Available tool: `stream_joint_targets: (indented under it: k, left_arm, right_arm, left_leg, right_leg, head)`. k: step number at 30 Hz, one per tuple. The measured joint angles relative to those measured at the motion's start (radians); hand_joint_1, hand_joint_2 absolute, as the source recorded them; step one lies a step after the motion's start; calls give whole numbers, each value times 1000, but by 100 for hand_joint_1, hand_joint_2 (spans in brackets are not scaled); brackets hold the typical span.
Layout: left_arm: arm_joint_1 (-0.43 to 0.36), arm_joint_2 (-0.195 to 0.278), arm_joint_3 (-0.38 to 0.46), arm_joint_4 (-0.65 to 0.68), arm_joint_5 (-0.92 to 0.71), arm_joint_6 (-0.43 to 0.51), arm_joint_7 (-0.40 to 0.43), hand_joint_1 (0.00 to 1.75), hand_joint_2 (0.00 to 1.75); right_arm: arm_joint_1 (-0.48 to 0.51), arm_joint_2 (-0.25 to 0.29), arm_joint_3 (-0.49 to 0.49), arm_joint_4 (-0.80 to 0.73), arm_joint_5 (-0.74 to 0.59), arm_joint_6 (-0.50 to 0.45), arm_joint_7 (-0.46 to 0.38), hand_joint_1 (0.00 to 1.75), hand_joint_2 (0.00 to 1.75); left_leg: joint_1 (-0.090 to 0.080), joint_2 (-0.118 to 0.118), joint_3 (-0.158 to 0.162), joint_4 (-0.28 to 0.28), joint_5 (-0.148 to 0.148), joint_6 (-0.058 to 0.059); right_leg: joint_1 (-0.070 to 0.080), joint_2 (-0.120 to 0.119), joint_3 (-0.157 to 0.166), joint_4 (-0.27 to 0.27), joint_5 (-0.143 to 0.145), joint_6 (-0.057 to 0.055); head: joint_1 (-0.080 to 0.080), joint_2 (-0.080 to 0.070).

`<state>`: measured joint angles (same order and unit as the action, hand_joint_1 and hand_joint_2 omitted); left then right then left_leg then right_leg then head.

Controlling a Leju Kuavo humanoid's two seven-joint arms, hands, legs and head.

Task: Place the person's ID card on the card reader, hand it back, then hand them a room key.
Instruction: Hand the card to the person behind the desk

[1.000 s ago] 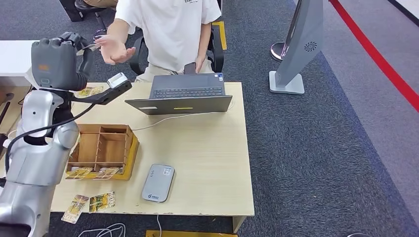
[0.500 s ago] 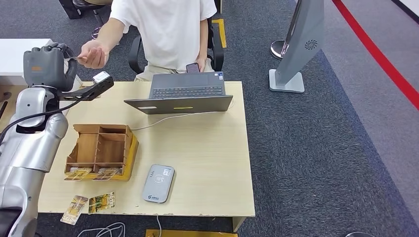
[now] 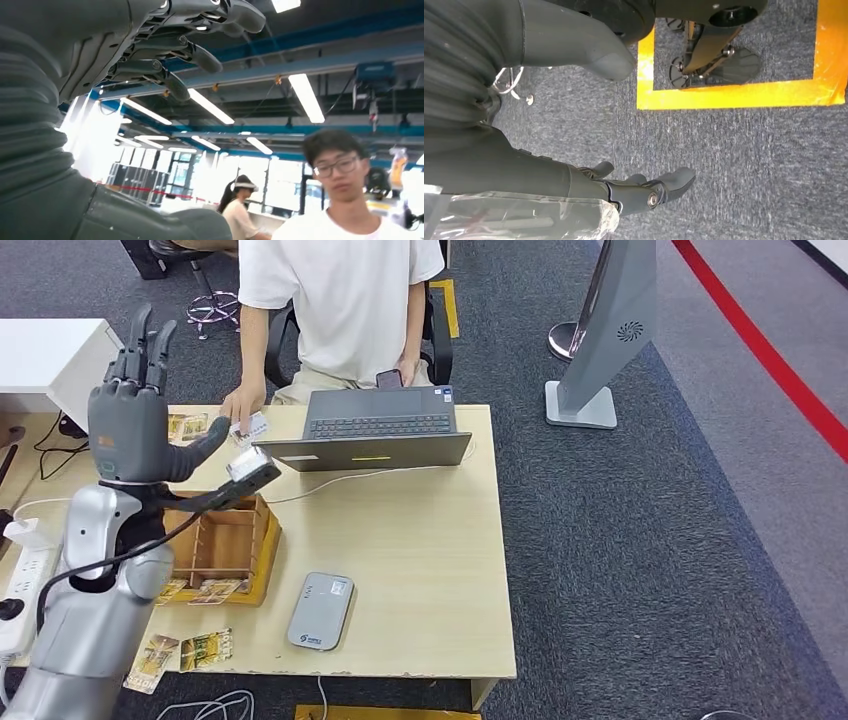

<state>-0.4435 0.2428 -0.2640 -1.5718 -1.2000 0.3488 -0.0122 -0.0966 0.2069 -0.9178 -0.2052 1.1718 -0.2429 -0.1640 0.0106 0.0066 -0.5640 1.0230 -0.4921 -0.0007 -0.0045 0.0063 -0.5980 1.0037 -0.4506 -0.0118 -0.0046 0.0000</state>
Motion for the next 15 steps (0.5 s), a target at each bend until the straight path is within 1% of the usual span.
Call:
stream_joint_targets:
  k: [3,7,9,15]
  left_arm:
    - [111,3,-31,-115,-22,42,-17,0,175]
    - [256,26,-75,-197,-88,95,-21,0,175]
    - [317,41,-93,-209,-113,121,-20,0,175]
    - [464,79,-124,-200,-150,195,-11,0,175]
  right_arm:
    - [3,-1,-5,0,-9,6,2,0,175]
    - [7,-3,-9,0,-15,3,7,0,175]
    - [8,-4,-10,0,-16,2,7,0,175]
    - [9,-5,-10,0,-10,3,12,0,175]
  left_leg:
    - [0,0,0,0,-1,0]
    - [0,0,0,0,-1,0]
    - [0,0,0,-1,-1,0]
    - [0,0,0,-1,-2,0]
  right_leg:
    - [0,0,0,0,0,0]
    - [0,0,0,0,-1,1]
    - [0,0,0,0,-2,2]
    - [0,0,1,0,-2,2]
  head:
    - [0,0]
    - [0,0]
    - [0,0]
    - [0,0]
